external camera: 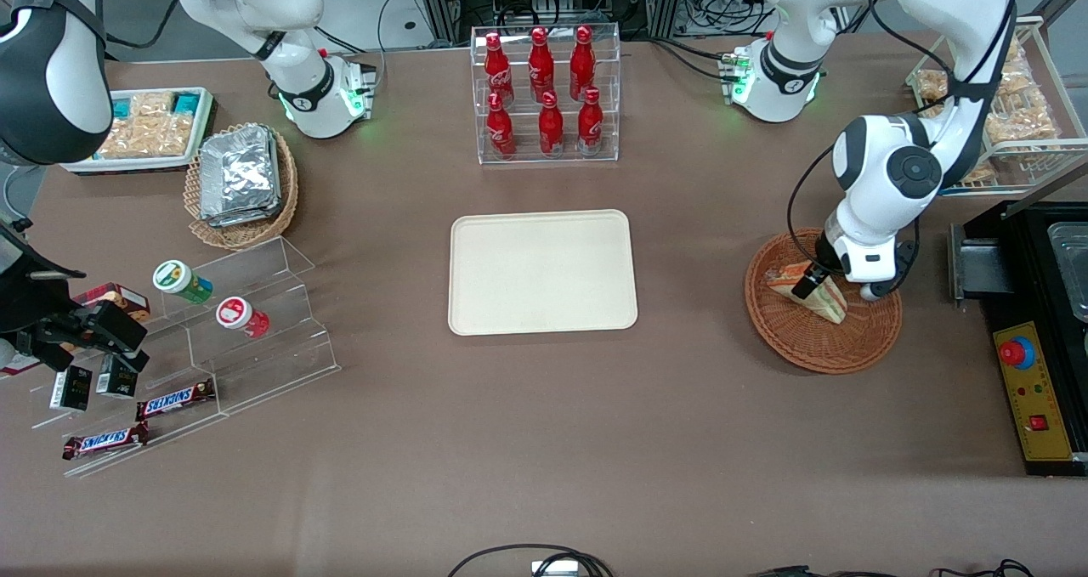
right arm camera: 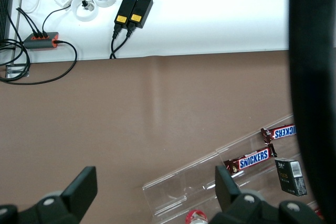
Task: Place sandwich from basket to tray
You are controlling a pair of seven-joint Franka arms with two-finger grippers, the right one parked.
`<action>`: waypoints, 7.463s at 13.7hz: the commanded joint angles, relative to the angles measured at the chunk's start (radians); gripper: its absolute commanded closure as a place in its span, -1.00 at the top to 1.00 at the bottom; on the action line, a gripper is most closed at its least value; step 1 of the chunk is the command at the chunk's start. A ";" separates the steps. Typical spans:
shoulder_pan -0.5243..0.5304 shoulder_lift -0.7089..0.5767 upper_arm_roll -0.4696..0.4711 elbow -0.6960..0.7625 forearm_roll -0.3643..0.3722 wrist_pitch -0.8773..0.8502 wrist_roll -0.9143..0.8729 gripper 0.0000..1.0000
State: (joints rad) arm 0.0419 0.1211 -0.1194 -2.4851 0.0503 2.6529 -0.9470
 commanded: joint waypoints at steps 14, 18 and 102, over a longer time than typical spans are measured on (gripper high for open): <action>0.001 -0.014 0.007 0.008 0.011 0.009 -0.022 -1.00; -0.007 -0.067 0.001 0.101 0.019 -0.172 -0.010 -1.00; 0.044 -0.103 -0.066 0.920 -0.015 -1.189 0.993 1.00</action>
State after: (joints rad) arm 0.0729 0.0343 -0.1844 -1.5471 0.0537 1.4626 0.0238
